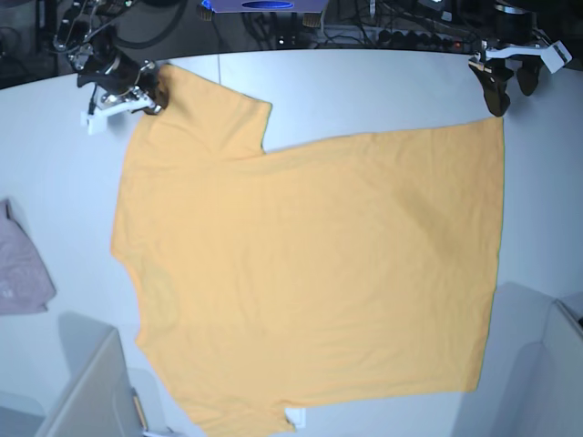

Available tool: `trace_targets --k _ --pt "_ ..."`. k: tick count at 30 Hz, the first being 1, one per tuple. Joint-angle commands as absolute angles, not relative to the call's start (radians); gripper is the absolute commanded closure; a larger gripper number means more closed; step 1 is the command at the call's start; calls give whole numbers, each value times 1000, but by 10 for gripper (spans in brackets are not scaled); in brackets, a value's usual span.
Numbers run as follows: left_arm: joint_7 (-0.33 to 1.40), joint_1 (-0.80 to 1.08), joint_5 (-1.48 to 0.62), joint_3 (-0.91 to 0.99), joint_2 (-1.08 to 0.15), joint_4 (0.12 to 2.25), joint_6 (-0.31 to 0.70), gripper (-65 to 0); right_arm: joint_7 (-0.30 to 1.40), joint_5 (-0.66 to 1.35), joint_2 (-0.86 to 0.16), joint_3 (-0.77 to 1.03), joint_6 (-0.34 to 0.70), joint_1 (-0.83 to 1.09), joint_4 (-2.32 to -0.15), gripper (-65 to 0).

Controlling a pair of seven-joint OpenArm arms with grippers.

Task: Fold the T-shirt properly
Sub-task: 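Move both grippers down to the shirt's shoulder corners, then grasp the shirt's shoulder corners with both grippers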

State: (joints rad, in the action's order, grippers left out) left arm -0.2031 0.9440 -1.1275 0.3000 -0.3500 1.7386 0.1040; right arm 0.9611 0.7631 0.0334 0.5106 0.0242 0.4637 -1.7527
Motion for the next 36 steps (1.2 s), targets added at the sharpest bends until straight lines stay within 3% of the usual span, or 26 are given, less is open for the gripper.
trace_targets --k 1,9,14,36 --pt "-171 946 -1142 315 -372 1748 113 -569 981 745 31 513 15 475 -1758 0" --pt "188 812 -1161 486 -335 1699 114 -569 983 745 31 513 15 483 -1758 0" --pt "325 727 -1161 549 -317 1616 116 -569 983 745 31 513 15 483 -1759 0" --pt "352 591 -1167 463 -286 1488 117 -569 981 745 31 515 15 481 -1759 0"
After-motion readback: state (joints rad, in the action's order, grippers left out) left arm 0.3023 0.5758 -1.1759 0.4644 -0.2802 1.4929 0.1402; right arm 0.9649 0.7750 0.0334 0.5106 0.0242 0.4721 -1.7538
